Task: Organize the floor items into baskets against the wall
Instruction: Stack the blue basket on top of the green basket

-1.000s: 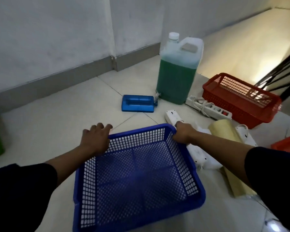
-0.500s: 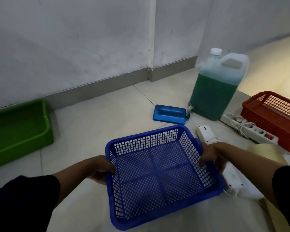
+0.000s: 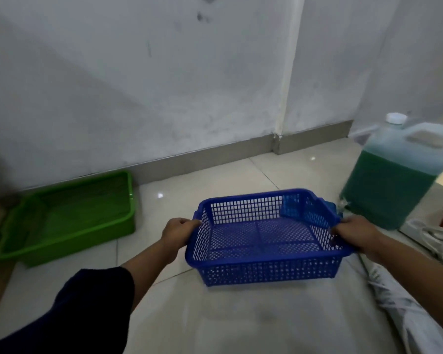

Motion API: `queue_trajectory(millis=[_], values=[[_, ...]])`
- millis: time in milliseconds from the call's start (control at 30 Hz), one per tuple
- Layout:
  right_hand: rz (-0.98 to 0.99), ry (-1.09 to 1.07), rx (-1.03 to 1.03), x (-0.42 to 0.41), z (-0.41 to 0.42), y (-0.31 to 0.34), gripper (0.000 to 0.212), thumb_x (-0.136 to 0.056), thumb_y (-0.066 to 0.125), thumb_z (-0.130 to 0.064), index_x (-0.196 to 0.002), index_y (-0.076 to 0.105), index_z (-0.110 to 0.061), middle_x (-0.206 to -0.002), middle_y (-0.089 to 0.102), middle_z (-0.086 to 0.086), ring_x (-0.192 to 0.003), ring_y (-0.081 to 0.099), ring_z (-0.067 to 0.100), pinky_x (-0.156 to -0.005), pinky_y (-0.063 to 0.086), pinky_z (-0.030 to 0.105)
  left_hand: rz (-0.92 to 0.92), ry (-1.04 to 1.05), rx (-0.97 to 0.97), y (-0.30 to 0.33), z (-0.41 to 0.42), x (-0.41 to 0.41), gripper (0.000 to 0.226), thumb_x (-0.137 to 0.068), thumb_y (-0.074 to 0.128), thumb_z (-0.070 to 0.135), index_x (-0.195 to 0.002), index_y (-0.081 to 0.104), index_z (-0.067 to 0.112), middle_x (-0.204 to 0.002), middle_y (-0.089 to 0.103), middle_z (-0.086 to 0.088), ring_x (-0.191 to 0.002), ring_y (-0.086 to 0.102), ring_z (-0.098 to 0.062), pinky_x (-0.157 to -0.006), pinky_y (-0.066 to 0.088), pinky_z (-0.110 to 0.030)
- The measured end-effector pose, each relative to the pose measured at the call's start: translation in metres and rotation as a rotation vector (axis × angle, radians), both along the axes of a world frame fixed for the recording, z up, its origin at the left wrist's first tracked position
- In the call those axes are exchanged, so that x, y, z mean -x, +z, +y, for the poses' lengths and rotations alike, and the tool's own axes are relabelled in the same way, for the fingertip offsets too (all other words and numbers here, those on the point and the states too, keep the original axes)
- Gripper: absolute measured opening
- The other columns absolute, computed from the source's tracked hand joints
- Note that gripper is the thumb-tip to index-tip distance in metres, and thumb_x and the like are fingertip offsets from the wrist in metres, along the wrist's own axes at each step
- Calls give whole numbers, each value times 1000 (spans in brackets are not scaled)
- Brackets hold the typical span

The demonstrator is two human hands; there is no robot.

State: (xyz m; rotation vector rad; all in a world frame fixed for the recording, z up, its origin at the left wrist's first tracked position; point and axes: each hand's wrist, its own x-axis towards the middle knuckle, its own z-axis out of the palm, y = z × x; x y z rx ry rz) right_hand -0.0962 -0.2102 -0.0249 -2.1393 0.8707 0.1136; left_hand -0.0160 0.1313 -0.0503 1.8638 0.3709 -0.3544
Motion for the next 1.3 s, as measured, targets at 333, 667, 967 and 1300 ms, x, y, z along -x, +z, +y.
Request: queue_trajectory(millis=[333, 667, 967, 1300], values=[[-305, -105, -160, -72, 93, 0, 22, -90, 60, -21, -104, 65, -5, -96, 67, 15, -87, 64, 34, -80, 56, 49, 106, 193, 11, -29, 61, -1, 25, -92, 44, 17, -115, 53, 10, -115, 64, -14, -96, 64, -31, -85, 57, -45], [-402, 322, -685, -137, 251, 0, 20, -97, 47, -8, -114, 53, -18, -105, 63, 8, -91, 63, 28, -76, 54, 40, -261, 965, -77, -12, 202, -29, 42, -89, 60, 36, -107, 62, -2, -112, 65, -24, -104, 62, -40, -92, 50, -45], [-389, 312, -1029, -152, 406, -28, 26, -96, 48, -3, -118, 56, -13, -112, 62, 14, -97, 63, 28, -86, 52, 39, -409, 1200, 165, -15, 290, -20, 72, -81, 69, 24, -143, 37, 6, -143, 49, -11, -129, 51, -29, -108, 42, -43], [-428, 252, -1041, -161, 426, -41, 18, -95, 53, -8, -111, 61, -7, -103, 67, 6, -94, 65, 16, -92, 53, 40, -525, 997, -34, -25, 313, -25, 70, -87, 63, 18, -146, 25, 25, -150, 36, -9, -132, 44, -28, -110, 39, -46]])
